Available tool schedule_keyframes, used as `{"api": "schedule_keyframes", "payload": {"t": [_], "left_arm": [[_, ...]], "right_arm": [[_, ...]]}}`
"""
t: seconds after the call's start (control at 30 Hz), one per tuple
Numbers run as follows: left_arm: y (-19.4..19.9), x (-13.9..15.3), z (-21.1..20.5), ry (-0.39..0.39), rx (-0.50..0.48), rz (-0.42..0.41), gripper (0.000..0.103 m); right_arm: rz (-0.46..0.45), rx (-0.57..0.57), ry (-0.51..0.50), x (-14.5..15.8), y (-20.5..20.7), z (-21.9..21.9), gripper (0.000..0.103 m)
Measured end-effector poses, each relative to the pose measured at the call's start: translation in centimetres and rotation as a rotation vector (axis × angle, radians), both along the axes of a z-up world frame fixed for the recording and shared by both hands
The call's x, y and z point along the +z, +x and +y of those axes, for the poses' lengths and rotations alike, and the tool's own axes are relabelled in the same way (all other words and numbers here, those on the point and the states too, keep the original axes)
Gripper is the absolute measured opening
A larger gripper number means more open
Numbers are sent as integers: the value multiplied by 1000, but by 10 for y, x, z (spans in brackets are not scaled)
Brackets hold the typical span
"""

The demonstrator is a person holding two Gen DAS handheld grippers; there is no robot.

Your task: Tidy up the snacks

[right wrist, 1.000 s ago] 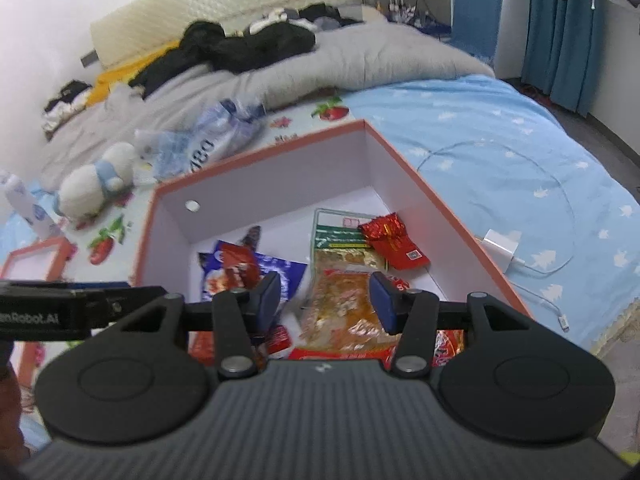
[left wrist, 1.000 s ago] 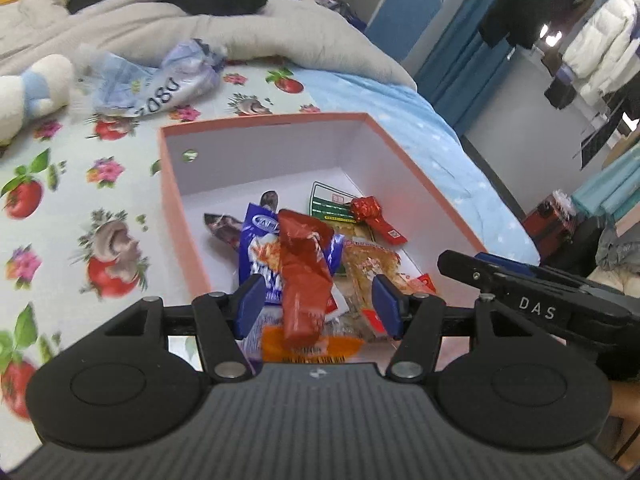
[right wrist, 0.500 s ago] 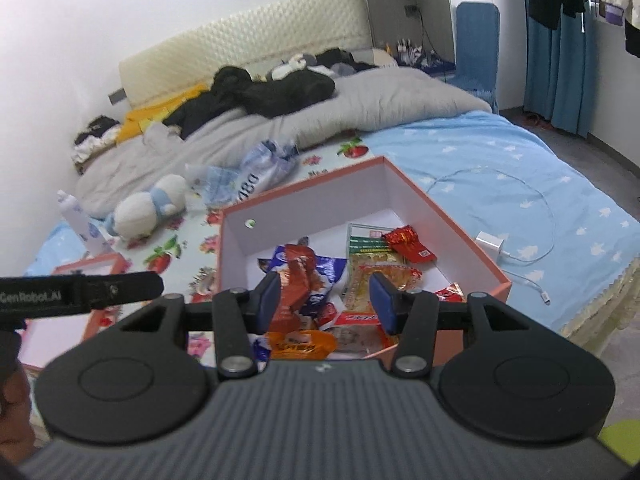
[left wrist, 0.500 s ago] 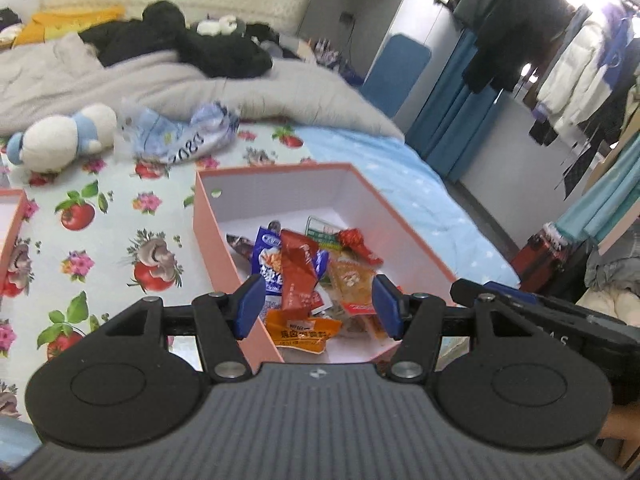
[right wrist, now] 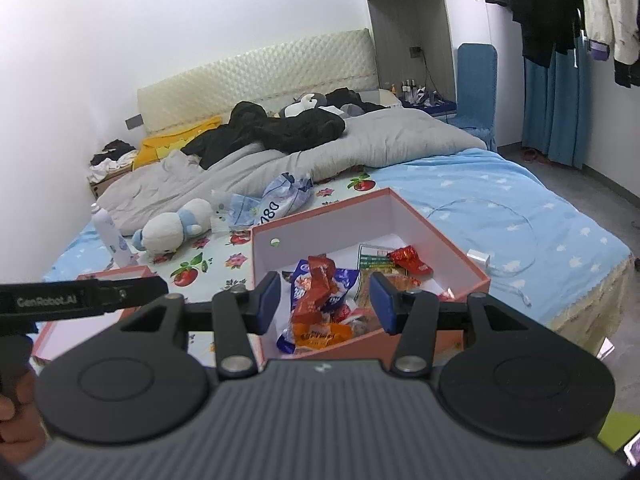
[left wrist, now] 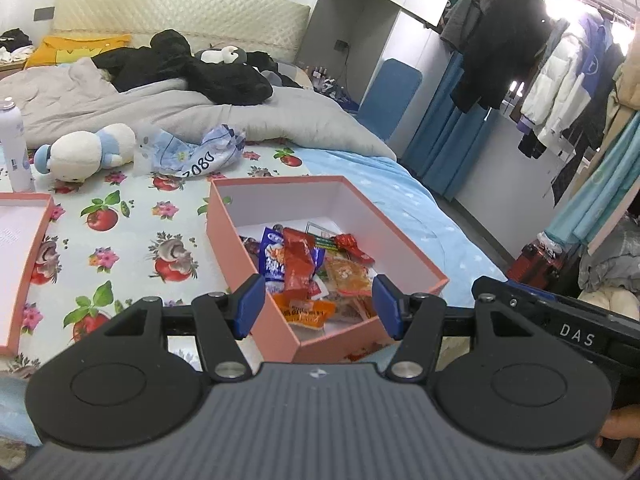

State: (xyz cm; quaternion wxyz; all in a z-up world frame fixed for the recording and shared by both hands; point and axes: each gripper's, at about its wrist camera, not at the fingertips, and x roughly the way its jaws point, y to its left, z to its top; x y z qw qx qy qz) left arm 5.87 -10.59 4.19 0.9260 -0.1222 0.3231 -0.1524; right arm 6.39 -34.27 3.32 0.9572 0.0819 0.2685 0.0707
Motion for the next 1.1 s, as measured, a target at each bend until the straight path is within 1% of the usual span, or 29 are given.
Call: {"api": "schedule_keyframes", "payload": {"t": [0.23, 0.33, 0.4, 0.53, 0.7, 0.83, 1.1], "left_arm": [[-31, -4, -3, 15, -3, -8, 65], [-41, -4, -6, 35, -5, -12, 66], [-45, -5, -5, 31, -4, -9, 66], [-49, -1, -4, 17, 2, -22, 66], [-54, 6, -6, 30, 1, -48, 66], [-55, 7, -7, 31, -7, -49, 69], [-57, 16, -6, 29, -4, -66, 72]], "right_arm": [[-29, -4, -6, -3, -28, 4, 52], [-42, -1, 2, -3, -37, 5, 52], [-40, 5, 4, -4, -41, 5, 52], [-42, 26, -5, -6, -44, 7, 52], [-55, 21, -1, -1, -48, 4, 52], [-62, 17, 2, 0, -51, 2, 52], [-88, 6, -13, 5, -56, 2, 52]]}}
